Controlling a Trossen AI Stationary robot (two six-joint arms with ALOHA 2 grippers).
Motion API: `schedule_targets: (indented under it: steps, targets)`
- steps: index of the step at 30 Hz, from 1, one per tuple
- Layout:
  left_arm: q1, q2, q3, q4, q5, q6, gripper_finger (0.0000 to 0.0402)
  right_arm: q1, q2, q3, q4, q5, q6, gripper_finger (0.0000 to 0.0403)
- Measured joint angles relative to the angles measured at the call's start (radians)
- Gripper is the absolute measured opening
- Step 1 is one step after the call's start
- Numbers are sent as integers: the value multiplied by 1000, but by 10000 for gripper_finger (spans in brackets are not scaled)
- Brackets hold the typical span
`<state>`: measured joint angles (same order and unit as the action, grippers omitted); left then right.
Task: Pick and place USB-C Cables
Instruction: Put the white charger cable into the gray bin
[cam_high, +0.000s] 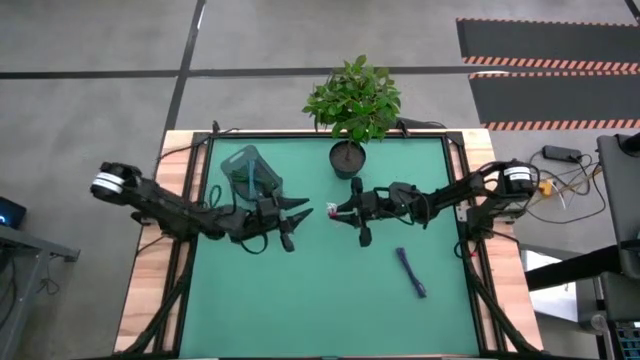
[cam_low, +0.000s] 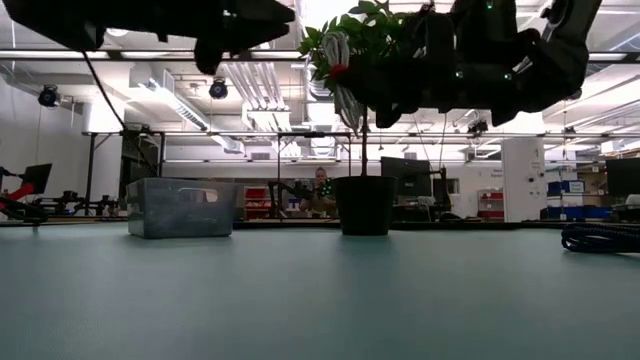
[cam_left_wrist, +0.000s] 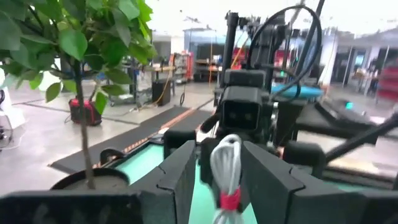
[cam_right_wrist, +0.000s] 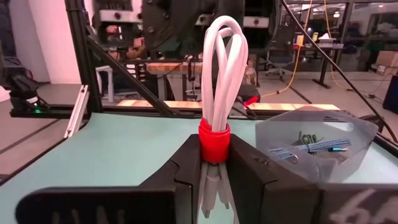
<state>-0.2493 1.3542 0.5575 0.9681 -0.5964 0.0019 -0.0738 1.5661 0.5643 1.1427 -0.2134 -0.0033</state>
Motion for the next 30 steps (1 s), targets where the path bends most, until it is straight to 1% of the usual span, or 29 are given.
schedule_targets:
  steps: [2,5,10,12,15,22,25,30]
  targets:
    - [0,48,0,70,0,-12,114,0,-1,0,0,0,2,53]
    - [1,101,1,120,7,-40,114,0,-6,0,-2,0,3,53]
    - [1,166,9,178,53,-58,114,0,-8,0,-3,0,3,53]
    - [3,185,19,177,59,-75,120,0,-7,0,-2,0,3,53]
    - [8,206,28,175,61,-92,143,0,-7,0,-4,0,3,53]
    - [29,233,38,175,59,-127,218,0,-7,0,-3,0,3,53]
    - [37,256,46,175,64,-119,231,0,-7,0,-3,0,3,53]
    - [46,293,73,174,75,-100,233,0,-7,0,-5,0,2,53]
